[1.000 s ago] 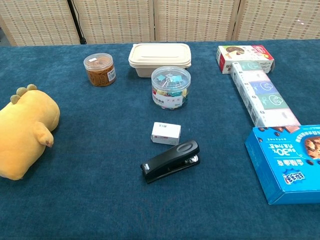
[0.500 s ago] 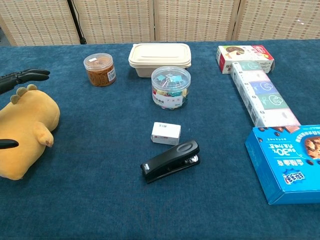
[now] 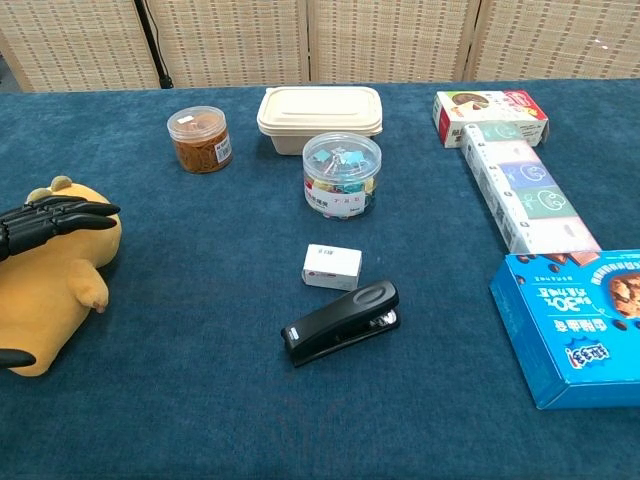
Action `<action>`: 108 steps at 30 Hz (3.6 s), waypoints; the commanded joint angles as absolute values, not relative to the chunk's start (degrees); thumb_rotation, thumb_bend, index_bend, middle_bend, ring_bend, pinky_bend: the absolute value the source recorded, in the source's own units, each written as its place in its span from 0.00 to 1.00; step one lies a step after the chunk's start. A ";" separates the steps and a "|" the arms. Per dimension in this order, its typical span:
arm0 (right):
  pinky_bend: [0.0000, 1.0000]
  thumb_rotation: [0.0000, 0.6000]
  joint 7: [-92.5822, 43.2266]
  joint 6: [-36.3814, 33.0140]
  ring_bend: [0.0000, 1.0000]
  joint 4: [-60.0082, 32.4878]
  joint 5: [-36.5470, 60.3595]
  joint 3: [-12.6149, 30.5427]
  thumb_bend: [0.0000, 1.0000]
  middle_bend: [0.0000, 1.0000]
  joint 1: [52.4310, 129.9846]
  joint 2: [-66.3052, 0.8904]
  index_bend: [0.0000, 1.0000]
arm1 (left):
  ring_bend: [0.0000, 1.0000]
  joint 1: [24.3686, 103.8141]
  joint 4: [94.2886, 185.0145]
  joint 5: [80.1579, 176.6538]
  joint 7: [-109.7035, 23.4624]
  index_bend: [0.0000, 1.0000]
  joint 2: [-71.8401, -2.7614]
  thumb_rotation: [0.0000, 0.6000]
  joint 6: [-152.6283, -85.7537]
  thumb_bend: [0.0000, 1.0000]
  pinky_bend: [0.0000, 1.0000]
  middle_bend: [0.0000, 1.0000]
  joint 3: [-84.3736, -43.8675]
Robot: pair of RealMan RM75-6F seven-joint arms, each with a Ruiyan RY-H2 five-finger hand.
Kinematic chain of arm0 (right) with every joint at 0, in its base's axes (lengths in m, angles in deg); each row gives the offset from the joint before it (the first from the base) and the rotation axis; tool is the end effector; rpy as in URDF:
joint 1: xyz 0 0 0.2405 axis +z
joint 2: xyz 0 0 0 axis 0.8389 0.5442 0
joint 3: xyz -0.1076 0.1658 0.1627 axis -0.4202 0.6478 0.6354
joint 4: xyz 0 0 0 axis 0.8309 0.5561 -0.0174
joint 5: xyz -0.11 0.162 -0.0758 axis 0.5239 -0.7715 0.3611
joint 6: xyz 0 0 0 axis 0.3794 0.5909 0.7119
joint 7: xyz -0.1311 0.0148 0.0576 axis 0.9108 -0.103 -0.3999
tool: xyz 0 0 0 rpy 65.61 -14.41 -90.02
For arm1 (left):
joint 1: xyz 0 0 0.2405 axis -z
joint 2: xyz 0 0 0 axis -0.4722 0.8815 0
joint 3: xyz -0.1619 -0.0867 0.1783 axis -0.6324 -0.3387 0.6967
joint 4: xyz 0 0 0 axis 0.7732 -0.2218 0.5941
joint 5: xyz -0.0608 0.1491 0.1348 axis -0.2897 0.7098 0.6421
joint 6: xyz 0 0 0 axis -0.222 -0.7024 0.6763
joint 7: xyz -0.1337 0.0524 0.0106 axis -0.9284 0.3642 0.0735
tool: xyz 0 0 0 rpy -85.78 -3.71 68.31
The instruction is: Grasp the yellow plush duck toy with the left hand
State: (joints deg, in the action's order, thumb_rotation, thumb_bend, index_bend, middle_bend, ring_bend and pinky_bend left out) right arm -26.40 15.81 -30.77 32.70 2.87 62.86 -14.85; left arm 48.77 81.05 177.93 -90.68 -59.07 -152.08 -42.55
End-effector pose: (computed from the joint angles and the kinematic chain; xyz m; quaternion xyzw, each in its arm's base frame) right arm -0.3163 -0.1911 0.1507 0.5790 -0.4224 0.3941 0.5753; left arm -0.3213 0.2363 0.0104 -0.7945 -0.3021 -0.4699 0.2382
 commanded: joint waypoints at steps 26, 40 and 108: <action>0.00 1.00 -24.97 14.26 0.00 -31.61 32.15 2.49 0.00 0.00 63.36 -15.16 0.00 | 0.00 50.22 82.85 169.76 -97.73 0.00 -56.35 0.40 -155.03 0.00 0.00 0.00 -46.67; 0.00 1.00 -26.71 14.21 0.00 -31.97 31.86 2.72 0.00 0.00 63.29 -14.05 0.00 | 0.00 51.34 78.72 170.86 -97.01 0.00 -61.64 0.40 -145.01 0.00 0.00 0.00 -43.59; 0.00 1.00 -25.83 11.27 0.00 -33.01 30.25 2.09 0.00 0.00 64.04 -13.86 0.00 | 0.00 46.35 75.79 177.38 -88.42 0.00 -59.11 0.37 -154.28 0.00 0.00 0.00 -35.12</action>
